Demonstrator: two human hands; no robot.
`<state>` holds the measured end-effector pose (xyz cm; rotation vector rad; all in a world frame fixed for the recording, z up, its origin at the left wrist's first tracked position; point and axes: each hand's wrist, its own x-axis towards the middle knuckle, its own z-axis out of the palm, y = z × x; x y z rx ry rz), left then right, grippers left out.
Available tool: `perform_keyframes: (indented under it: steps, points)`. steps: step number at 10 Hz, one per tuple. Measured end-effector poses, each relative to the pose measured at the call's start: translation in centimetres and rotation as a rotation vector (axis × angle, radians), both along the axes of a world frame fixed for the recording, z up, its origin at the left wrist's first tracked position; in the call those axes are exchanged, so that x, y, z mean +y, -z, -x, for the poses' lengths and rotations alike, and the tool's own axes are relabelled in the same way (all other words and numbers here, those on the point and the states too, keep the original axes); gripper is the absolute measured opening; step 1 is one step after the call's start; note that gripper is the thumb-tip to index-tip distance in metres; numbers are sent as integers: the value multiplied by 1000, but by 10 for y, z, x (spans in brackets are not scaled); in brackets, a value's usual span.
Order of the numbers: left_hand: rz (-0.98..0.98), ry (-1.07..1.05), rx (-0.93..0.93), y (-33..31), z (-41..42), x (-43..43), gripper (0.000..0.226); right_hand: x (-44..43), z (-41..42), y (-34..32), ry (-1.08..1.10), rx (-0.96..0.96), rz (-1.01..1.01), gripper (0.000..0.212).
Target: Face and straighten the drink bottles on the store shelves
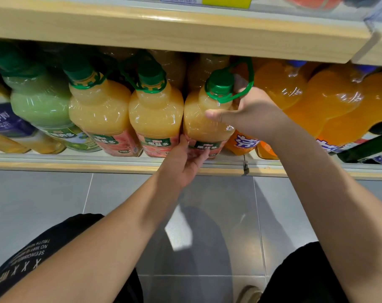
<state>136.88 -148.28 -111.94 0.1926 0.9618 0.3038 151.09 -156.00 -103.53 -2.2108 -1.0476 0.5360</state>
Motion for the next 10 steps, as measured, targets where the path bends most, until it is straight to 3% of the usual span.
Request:
perform_keyframes:
  steps: [2, 3, 5, 6, 8, 9, 10]
  points:
    - [1, 21, -15, 2, 1, 3, 35, 0, 13, 3, 28, 19, -24, 66]
    - [-3, 21, -1, 3, 1, 3, 35, -3, 21, 2, 56, 12, -63, 48]
    - [-58, 50, -26, 3, 2, 3, 29, -6, 33, 4, 114, -86, -92, 66]
    - [-133, 179, 26, 0, 4, 2, 25, -9, 35, 5, 121, -119, -100, 66]
    - [-214, 258, 133, -39, 21, 4, 24, -25, 44, -11, 142, -34, -114, 47]
    - [-400, 420, 167, -85, 34, -2, 16, -37, 54, -34, 146, 42, -92, 46]
    - [-706, 543, 296, -145, 52, -5, 13, -52, 66, -80, 152, 78, -57, 50]
